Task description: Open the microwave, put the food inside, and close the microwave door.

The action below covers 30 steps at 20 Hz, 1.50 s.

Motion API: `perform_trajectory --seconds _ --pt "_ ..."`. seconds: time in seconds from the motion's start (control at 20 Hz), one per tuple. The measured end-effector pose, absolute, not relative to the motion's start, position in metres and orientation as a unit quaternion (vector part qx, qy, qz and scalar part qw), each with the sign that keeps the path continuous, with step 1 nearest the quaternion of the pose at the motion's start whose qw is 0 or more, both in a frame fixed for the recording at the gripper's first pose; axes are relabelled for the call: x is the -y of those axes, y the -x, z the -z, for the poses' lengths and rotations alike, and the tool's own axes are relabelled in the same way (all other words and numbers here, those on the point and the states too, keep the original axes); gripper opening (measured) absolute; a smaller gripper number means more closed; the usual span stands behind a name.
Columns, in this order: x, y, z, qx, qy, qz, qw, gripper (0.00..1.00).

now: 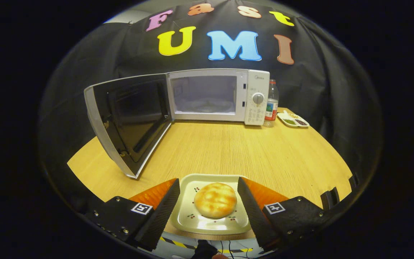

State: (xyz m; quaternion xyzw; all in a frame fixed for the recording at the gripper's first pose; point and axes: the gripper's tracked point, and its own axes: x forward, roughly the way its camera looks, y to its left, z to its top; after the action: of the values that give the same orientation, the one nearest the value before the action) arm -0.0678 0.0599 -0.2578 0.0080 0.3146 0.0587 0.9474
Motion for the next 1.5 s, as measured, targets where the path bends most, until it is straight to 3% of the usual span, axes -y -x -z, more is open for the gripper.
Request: perform_trajectory --seconds 0.65,0.9,1.5 --pt "-0.056 0.075 0.316 -0.397 0.005 -0.045 0.917 1.0" --pt "-0.052 0.07 0.31 -0.385 -0.017 -0.054 0.921 0.79" --pt "-0.064 -0.025 0.228 -0.296 -0.135 -0.08 0.942 0.78"
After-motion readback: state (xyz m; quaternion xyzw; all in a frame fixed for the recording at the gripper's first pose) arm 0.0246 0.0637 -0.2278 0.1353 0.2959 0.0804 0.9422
